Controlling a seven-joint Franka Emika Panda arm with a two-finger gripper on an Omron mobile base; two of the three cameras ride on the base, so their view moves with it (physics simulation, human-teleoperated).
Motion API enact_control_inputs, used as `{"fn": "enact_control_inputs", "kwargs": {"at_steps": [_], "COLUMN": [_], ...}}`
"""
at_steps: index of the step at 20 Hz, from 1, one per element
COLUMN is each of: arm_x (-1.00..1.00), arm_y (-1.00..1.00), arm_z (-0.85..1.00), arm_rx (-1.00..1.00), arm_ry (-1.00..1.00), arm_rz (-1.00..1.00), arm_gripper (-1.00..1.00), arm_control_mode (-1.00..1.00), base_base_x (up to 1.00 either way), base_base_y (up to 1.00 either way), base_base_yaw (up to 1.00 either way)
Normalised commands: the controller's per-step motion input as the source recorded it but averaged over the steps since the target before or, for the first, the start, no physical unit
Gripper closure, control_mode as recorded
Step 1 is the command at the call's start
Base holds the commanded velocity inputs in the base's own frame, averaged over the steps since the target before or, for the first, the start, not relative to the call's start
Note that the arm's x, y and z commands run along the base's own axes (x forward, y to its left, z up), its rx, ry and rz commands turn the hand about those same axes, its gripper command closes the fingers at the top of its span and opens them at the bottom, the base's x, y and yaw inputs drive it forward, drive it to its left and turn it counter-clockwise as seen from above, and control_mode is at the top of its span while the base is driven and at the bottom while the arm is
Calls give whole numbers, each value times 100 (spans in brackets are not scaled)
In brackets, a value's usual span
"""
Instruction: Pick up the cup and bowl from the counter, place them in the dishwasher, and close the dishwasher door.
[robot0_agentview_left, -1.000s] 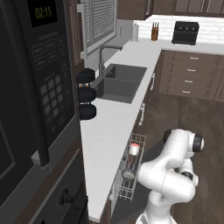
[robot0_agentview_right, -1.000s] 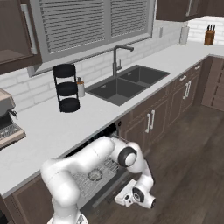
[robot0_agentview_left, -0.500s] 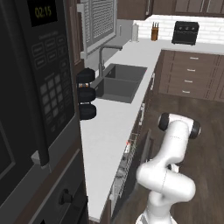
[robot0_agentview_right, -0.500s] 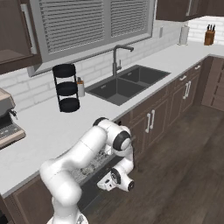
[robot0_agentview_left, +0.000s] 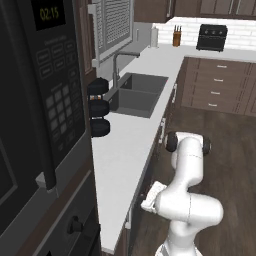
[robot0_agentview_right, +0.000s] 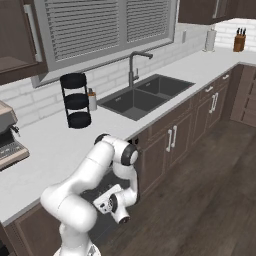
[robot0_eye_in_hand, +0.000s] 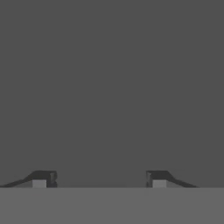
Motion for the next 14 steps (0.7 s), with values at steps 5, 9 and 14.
{"fn": "enact_control_inputs", "kwargs": {"at_steps": [5,9,14], "arm_x": [28,41,37], "arm_y": [100,100,69], "arm_z": [2,23,47], "arm_rx": [9,0,0], "arm_ry": [-24,-6,0], "arm_rz": [-15,-4,0], "arm_gripper": [-100,-100,-100], "arm_control_mode": [-100,-100,-100], "base_base_x": [0,0,0], "base_base_y": [0,0,0], "base_base_yaw": [0,0,0]}}
